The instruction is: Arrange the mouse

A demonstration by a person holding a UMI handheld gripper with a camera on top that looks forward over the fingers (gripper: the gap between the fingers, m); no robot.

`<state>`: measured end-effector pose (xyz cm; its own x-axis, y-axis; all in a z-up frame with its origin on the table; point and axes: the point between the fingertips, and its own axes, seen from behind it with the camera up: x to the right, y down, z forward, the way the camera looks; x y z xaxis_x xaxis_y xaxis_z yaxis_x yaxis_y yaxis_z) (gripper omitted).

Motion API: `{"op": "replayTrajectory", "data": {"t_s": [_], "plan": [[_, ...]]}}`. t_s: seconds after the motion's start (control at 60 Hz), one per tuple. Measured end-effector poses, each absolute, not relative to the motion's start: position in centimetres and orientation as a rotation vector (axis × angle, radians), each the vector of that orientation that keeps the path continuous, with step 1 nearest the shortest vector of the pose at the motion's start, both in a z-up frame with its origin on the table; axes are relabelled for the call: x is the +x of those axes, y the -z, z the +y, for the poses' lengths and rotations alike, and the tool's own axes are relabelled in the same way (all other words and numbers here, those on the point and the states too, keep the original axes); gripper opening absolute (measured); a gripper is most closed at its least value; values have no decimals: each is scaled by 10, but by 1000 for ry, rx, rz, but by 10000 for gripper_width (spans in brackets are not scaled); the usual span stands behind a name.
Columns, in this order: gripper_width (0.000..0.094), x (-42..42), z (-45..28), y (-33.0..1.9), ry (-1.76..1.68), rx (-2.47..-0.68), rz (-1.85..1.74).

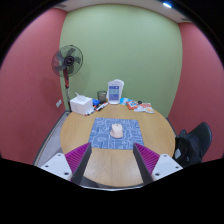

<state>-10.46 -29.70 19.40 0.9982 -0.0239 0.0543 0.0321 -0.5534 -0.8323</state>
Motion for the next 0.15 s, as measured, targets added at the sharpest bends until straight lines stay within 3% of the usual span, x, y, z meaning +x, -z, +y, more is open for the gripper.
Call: {"op": "replayTrajectory", "data": {"t_s": [0.15], "plan": [[837, -106, -311, -195, 79, -2153, -3]]}}
